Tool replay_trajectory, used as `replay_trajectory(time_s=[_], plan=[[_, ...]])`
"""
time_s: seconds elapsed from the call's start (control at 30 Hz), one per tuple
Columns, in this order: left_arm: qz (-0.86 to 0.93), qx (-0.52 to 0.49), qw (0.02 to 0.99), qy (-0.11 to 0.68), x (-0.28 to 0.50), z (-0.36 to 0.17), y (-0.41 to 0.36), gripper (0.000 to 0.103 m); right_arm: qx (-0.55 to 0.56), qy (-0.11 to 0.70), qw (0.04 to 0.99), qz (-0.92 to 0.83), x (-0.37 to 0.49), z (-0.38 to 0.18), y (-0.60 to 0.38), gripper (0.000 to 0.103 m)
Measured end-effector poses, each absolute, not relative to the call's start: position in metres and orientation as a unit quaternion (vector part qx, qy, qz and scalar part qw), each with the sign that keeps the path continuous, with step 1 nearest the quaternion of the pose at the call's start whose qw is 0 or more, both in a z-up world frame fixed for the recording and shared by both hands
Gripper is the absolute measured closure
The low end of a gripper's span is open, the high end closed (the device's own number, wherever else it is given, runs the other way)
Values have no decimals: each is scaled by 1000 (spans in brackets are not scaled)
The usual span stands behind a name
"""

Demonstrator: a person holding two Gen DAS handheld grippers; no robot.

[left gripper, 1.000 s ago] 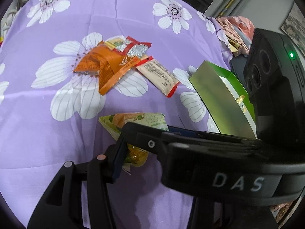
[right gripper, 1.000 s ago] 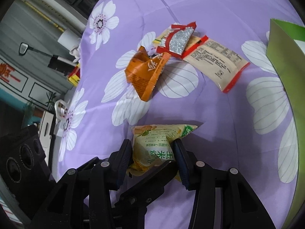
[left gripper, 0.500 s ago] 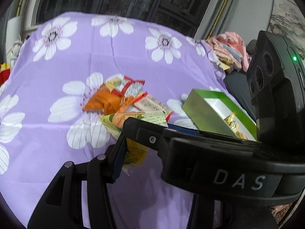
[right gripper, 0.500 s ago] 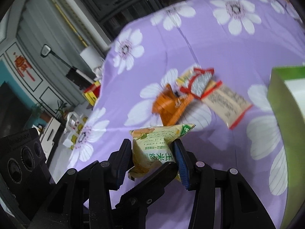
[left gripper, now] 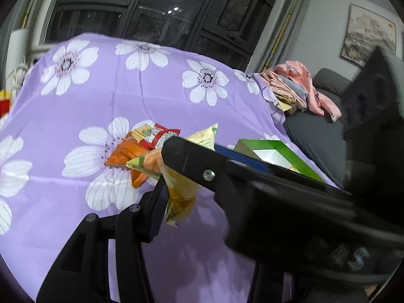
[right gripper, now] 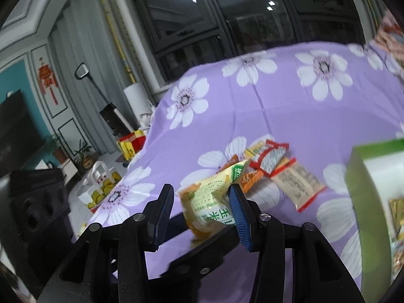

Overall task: Organize snacks
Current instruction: 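Carry the yellow-green bag over the green-rimmed box with the right gripper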

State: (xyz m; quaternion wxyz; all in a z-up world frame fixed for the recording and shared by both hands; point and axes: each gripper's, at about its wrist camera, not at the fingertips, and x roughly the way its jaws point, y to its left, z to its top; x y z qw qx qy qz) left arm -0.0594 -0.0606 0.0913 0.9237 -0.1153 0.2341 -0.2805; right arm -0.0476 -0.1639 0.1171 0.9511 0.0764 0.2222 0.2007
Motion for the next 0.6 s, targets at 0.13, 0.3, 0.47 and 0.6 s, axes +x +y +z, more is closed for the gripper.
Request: replay_trajectory(time_s=[0.13, 0.3, 0.47, 0.6], plan=[[-283, -130, 920, 238, -57, 92, -56, 58, 74, 206, 955, 201, -56, 121, -155, 54], [-278, -122, 922, 242, -58, 92, -59, 58, 70, 212, 953, 205, -54, 120, -156, 54], [-273, -113, 926, 234, -62, 95, -58, 58, 74, 209, 953, 206, -56, 121, -157, 54], [-265, -92, 934, 220, -66, 104, -63, 58, 78, 200, 954, 209, -58, 126, -159, 54]])
